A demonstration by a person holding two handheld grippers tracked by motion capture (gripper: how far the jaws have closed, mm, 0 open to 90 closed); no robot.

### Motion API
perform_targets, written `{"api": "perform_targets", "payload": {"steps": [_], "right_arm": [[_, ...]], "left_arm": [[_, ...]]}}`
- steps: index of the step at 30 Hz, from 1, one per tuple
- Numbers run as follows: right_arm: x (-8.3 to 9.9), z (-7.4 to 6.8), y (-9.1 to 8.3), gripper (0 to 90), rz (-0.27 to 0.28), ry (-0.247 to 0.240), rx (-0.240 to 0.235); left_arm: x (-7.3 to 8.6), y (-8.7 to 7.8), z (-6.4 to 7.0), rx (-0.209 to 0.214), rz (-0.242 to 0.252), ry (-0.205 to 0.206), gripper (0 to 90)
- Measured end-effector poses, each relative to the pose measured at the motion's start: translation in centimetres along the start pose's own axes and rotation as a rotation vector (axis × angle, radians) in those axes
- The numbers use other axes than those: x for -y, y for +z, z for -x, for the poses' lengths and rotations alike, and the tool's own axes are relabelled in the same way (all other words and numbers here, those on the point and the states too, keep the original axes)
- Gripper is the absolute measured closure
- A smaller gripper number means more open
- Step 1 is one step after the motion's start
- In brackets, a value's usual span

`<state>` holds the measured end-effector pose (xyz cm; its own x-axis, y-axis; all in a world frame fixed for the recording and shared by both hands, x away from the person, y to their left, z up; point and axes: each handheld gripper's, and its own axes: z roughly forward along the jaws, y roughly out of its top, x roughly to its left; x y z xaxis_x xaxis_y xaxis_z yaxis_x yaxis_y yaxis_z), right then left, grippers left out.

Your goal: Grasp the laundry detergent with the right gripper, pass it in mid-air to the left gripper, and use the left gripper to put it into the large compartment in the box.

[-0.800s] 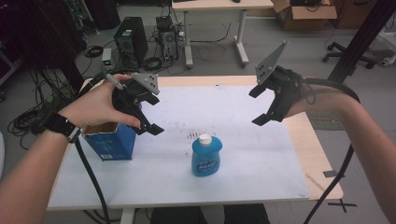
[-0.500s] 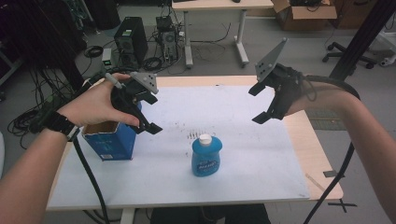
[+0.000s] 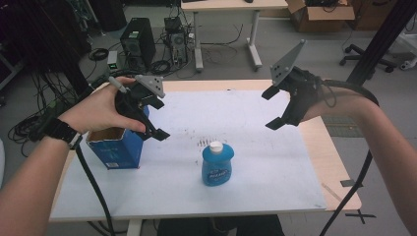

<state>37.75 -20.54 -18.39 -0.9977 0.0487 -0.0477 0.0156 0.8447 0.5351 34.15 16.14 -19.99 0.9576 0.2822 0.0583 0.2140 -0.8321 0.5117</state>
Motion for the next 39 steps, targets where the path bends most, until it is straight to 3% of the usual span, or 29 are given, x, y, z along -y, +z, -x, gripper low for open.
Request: {"api": "perform_targets", "payload": {"steps": [14, 15, 20, 23, 39], "right_arm": [[2.1, 0.6, 2.3, 4.4, 0.127, 0.008, -0.009], [2.5, 0.7, 3.0, 4.2, 0.163, 0.016, -0.019], [3.2, 0.8, 4.3, 4.1, 0.205, 0.016, -0.041], [4.0, 0.7, 5.7, 3.8, 0.265, 0.022, -0.07], [5.8, -0.6, 10.3, 2.9, 0.397, 0.025, -0.137]], "left_arm": [[-0.3, 0.0, 0.6, -0.005, -0.008, -0.001, 3.6], [-0.3, -0.1, 0.7, -0.008, -0.012, 0.002, 3.5], [-0.3, -0.2, 0.9, -0.013, -0.015, -0.001, 3.6], [-0.1, -0.3, 1.1, -0.016, -0.012, -0.01, 3.5], [0.0, 0.0, 1.3, -0.014, -0.023, -0.014, 3.6]]}}
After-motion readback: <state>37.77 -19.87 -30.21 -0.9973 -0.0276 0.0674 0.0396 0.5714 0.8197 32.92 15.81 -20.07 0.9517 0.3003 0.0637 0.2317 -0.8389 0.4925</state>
